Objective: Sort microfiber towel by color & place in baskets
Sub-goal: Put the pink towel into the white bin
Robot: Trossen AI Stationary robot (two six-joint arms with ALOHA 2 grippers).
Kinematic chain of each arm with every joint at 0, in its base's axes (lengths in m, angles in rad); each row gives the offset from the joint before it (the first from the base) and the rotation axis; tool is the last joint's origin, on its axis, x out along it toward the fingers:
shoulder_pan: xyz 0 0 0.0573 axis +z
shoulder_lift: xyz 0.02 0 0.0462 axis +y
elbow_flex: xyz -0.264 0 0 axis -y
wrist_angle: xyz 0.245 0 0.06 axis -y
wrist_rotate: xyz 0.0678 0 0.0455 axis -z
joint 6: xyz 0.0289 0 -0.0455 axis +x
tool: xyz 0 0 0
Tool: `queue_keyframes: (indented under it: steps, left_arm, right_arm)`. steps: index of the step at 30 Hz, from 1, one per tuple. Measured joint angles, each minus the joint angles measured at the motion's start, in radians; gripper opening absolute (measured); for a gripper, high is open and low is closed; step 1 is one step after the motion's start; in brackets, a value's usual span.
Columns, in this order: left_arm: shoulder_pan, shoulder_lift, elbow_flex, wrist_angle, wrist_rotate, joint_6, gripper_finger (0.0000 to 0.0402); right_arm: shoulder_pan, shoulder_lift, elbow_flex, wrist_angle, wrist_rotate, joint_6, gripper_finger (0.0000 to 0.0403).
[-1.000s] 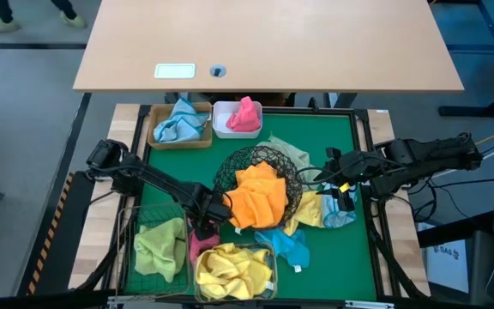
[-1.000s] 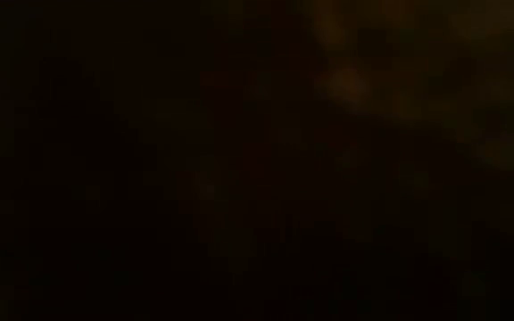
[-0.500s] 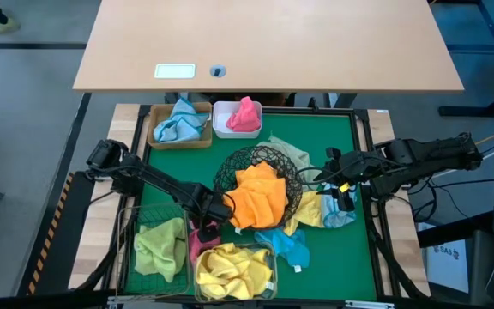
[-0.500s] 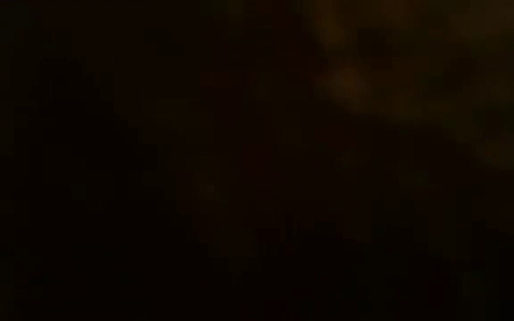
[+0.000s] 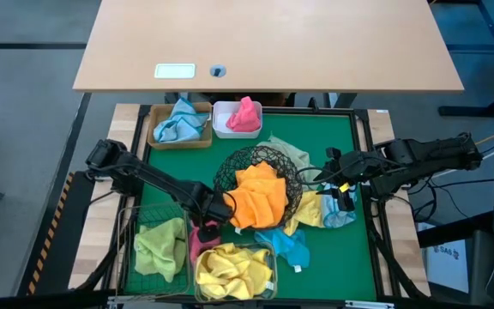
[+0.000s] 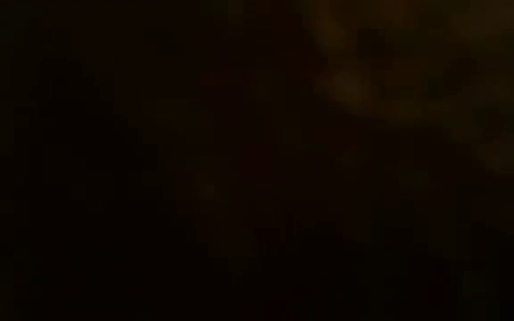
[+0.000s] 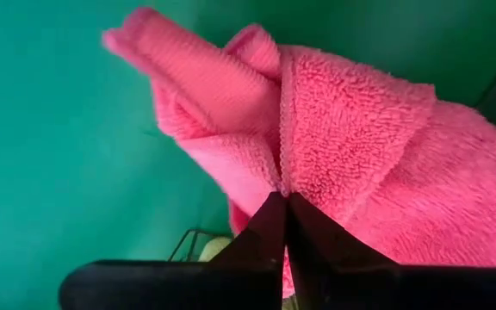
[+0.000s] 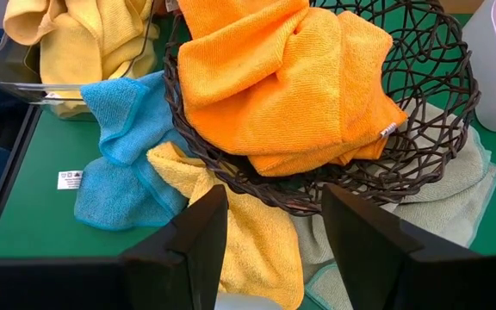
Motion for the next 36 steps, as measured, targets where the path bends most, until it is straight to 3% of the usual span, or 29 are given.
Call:
queue_keyframes:
  steps: [9, 19, 31, 36]
  left_arm:
    - [0.0, 0.0, 0.219, -0.233, -0.117, 0.037, 0.0001]
    - [0.039, 0.0, 0.562, -0.486, -0.332, 0.053, 0.0]
    - [0.224, 0.0, 0.979, -0.462, -0.565, 0.289, 0.0]
    - [0.339, -0.001, 1.079, -0.364, -0.626, 0.408, 0.0]
  right_arm:
    - [0.0, 0.0, 0.0, 0.0, 0.0, 0.0, 0.0189]
    - [0.0, 0.0, 0.0, 0.0, 0.0, 0.0, 0.0189]
    - [0.0, 0.0, 0.0, 0.001, 0.003, -0.003, 0.0189]
    - [0.0, 0.0, 0.0, 0.001, 0.004, -0.027, 0.0189]
